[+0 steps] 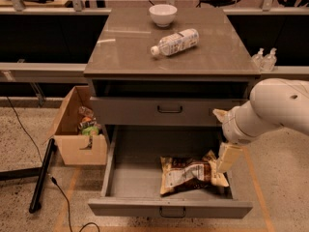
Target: Pick brown chip bag from middle drawer and place on counter
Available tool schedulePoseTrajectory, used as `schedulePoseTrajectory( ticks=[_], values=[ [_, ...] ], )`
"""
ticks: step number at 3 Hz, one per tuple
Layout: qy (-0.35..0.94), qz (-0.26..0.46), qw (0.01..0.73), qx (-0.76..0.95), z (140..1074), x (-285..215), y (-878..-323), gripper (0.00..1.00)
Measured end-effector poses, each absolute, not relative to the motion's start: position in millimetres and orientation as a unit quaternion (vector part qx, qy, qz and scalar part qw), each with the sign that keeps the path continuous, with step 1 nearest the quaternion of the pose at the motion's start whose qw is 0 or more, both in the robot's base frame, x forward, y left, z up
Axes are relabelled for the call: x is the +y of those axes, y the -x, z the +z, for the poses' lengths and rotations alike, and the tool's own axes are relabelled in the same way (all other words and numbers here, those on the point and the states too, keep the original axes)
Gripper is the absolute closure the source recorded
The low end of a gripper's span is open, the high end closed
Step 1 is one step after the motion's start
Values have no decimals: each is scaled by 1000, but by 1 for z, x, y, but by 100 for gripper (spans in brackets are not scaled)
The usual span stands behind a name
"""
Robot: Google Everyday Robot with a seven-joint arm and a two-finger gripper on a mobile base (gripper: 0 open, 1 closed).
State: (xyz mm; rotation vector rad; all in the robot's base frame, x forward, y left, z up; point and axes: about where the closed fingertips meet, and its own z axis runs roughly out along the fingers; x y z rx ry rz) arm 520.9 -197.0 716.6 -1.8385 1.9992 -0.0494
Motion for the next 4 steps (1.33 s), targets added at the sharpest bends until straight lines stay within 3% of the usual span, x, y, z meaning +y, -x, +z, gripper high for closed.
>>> schedulePoseTrajectory(
  ticks=[4],
  values=[
    [702,5,232,673,573,-226,-565,0]
  ],
)
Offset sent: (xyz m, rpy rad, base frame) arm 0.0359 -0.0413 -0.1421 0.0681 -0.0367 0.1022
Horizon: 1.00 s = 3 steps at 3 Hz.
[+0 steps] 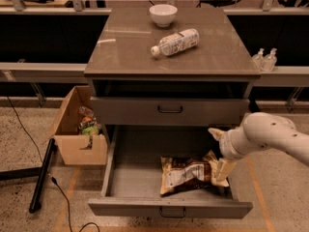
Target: Pick brown chip bag from middle drawer and place on counter
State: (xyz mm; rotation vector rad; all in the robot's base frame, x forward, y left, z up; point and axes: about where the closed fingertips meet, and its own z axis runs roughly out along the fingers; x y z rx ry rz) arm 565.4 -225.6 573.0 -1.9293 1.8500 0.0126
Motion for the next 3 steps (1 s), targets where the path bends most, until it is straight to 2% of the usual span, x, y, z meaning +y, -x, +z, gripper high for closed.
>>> schedulePoseTrajectory(
  ticks=[3],
  values=[
    [716,70,180,671,441,-200,-584,0]
  ],
)
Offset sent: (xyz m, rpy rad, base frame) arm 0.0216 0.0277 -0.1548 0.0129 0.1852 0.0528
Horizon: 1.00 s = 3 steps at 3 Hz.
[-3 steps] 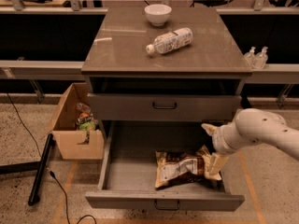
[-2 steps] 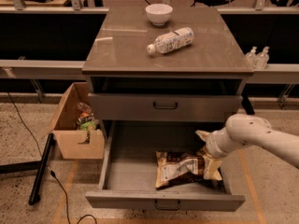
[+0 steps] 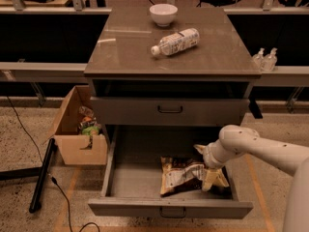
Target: Pick brown chip bag from middle drawer and place on counter
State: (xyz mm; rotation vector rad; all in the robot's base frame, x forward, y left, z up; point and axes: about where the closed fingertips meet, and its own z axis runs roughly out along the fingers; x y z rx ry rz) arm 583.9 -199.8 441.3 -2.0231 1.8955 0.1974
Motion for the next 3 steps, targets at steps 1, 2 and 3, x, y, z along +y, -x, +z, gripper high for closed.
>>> schedulePoseTrajectory(
  ticks=[1,2,3],
  values=[
    [713,89,168,675,419,-197,-585,15],
    [713,101,163,674,409,-195,-584,37],
    [708,104,173,677,420,-192,-589,61]
  ],
)
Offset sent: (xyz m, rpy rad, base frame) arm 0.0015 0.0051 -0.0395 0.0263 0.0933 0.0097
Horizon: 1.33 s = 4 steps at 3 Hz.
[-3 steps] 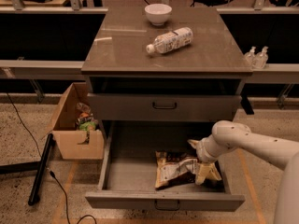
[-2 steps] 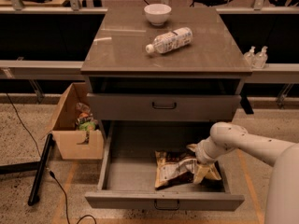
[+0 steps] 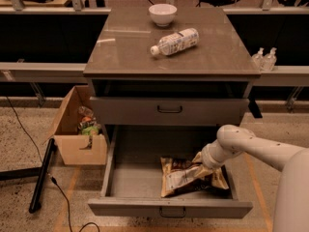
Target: Pick brown chip bag from middle drawer and place on counter
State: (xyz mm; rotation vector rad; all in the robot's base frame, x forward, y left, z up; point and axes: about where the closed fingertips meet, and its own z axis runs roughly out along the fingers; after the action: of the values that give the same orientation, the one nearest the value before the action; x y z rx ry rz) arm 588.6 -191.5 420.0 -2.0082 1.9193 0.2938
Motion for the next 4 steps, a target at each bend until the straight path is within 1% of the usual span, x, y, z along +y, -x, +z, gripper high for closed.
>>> schedulePoseTrajectory(
  ticks=[1,2,4],
  values=[
    [699,89,205,680,458,-195,-594,84],
    [683,82,235,687,515,-205,-589,100],
    [688,120,283,657,645,-220,-592,100]
  ],
)
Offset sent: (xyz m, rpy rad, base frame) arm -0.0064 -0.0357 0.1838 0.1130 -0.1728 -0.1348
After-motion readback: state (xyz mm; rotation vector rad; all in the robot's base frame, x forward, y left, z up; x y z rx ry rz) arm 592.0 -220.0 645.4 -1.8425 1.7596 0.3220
